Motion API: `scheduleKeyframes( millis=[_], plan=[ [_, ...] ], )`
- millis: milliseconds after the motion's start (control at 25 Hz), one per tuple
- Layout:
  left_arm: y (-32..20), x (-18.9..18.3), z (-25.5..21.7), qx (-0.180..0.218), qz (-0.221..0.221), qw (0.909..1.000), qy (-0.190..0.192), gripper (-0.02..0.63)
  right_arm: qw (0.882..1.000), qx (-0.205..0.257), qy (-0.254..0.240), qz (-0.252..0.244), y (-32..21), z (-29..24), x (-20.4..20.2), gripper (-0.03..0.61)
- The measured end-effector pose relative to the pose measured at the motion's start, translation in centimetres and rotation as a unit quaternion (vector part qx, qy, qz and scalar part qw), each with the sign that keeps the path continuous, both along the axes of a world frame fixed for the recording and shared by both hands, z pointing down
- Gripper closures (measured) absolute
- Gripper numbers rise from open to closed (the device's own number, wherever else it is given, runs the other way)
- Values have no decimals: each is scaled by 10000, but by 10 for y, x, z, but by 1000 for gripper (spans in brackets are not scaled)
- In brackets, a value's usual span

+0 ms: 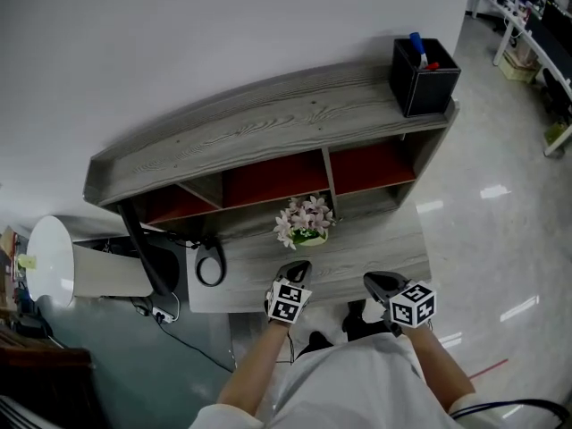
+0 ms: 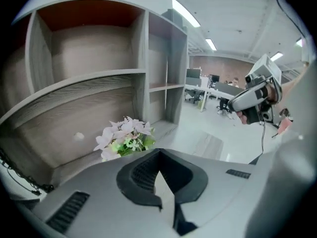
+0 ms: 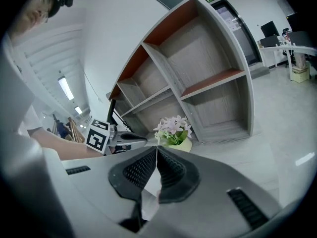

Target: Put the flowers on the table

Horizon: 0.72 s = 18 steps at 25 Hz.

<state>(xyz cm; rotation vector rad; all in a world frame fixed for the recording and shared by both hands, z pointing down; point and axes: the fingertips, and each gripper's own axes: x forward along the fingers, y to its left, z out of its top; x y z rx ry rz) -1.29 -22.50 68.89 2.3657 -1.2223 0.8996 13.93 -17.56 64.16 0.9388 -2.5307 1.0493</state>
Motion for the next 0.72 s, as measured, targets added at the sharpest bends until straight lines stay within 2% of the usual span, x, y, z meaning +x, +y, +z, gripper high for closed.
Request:
scheduleKeyframes(
  millis=[160, 320, 720],
  plan=[
    [33, -10, -7, -133, -27, 9992, 373, 604, 9999, 56, 75, 89, 24, -3, -13, 560],
    [66, -25, -21, -105, 27, 9983, 580, 604, 9995, 111, 195, 216, 51, -8, -29, 560],
    [135, -69, -73, 290, 232, 9931, 1116, 604, 9972, 397, 385, 509, 123, -30, -69, 560]
  ],
)
